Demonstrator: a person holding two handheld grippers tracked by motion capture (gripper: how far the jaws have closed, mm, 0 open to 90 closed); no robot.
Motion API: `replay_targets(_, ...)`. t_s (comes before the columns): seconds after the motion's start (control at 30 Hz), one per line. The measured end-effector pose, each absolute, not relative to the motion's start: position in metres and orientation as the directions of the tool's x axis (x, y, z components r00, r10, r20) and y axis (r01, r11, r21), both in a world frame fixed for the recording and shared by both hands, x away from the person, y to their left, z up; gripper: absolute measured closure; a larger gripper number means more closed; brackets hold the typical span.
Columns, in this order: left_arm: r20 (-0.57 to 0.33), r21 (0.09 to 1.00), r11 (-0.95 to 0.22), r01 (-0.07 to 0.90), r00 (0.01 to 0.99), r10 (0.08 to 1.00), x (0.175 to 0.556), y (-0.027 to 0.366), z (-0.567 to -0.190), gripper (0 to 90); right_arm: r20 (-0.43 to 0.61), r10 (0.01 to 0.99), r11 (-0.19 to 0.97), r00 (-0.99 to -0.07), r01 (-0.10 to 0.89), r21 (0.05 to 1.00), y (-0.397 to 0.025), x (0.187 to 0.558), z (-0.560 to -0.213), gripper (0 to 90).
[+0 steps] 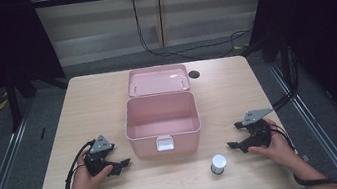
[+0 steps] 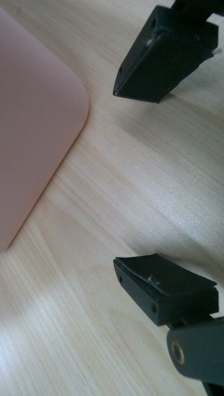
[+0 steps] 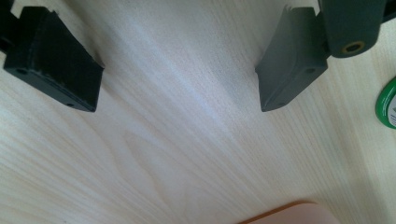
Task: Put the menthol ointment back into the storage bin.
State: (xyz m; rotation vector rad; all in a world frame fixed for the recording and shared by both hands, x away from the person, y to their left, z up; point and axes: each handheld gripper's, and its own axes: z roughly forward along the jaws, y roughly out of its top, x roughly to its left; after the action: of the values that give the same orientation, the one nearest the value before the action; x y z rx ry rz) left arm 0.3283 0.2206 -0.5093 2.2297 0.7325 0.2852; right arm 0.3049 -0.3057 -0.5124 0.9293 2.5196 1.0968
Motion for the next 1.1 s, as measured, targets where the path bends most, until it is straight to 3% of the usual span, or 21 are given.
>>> replay_targets(0.1, -0.024, 0.726, -0.548, 0.417, 0.811, 0.585, 0.328, 0.221, -0.509, 14.5, 0.036, 0.655, 0.512, -0.755, 0.478, 0.714, -0.304, 0.304, -0.511, 14.0)
replay_targets(0.4, -0.023, 0.726, -0.548, 0.416, 0.811, 0.585, 0.328, 0.221, -0.509, 14.5, 0.067, 0.613, 0.627, -0.787, 0.537, 0.565, -0.298, 0.302, -0.490, 20.5)
replay_targets(0.53, -0.024, 0.726, -0.548, 0.417, 0.811, 0.585, 0.328, 0.221, -0.509, 14.5, 0.092, 0.593, 0.631, -0.800, 0.532, 0.565, -0.291, 0.297, -0.473, 21.8)
replay_targets(1.1, -0.023, 0.726, -0.548, 0.416, 0.811, 0.585, 0.328, 0.221, -0.509, 14.5, 0.023, 0.417, 0.851, -0.909, 0.399, 0.341, -0.248, 0.284, -0.442, 22.9)
